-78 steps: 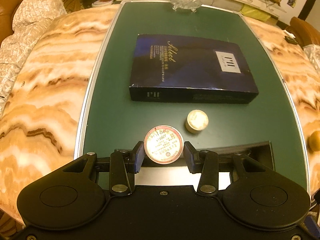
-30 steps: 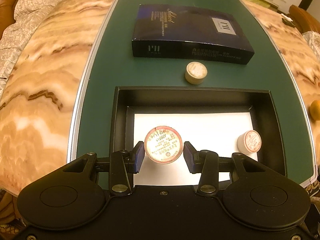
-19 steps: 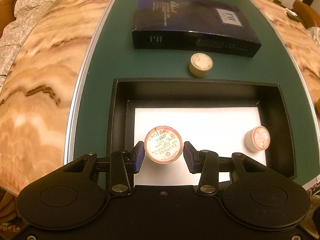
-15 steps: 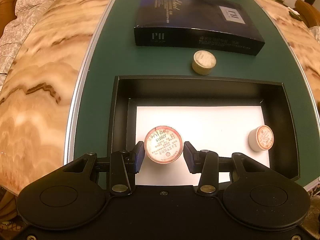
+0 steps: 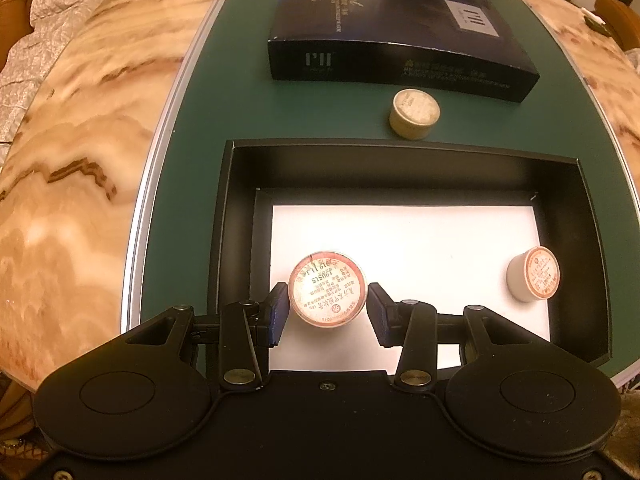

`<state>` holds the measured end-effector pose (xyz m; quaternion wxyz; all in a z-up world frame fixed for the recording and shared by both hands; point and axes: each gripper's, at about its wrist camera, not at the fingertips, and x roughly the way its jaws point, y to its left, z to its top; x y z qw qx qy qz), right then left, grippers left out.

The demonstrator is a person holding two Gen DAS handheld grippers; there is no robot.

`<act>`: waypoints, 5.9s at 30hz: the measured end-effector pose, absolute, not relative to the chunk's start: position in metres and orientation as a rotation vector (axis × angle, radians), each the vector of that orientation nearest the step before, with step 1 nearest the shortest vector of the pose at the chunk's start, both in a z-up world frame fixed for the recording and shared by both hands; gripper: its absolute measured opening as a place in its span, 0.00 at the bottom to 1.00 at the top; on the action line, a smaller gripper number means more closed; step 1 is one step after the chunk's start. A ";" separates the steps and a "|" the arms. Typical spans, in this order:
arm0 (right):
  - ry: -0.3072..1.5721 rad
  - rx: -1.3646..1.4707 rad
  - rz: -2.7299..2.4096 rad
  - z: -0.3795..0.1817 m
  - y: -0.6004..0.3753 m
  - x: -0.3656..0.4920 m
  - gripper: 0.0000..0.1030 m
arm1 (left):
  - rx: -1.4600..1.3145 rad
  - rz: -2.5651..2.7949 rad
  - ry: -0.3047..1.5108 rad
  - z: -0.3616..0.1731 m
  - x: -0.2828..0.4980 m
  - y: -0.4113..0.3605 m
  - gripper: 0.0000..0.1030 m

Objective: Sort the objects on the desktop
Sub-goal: 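Lower the held tin onto the white paper with the left tool, then open the left tool and raise it while the right tool approaches the white-topped tin, then lower the right tool onto the white-topped tin and close on it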

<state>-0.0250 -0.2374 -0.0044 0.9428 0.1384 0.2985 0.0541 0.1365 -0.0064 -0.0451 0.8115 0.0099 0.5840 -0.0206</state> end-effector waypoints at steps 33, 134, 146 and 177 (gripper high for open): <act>0.611 0.273 0.112 -0.004 -0.236 -0.025 1.00 | 0.041 -0.023 1.275 -0.065 0.147 -0.008 0.40; 0.951 0.079 0.221 0.006 -0.173 0.174 1.00 | -0.160 -0.109 1.044 -0.004 0.023 0.030 0.51; 1.126 0.075 0.199 -0.031 -0.130 0.255 1.00 | -0.168 -0.125 1.052 -0.013 0.002 0.030 0.52; 1.237 -0.034 0.136 -0.086 -0.092 0.282 0.61 | -0.213 -0.156 1.080 -0.026 0.005 0.045 0.53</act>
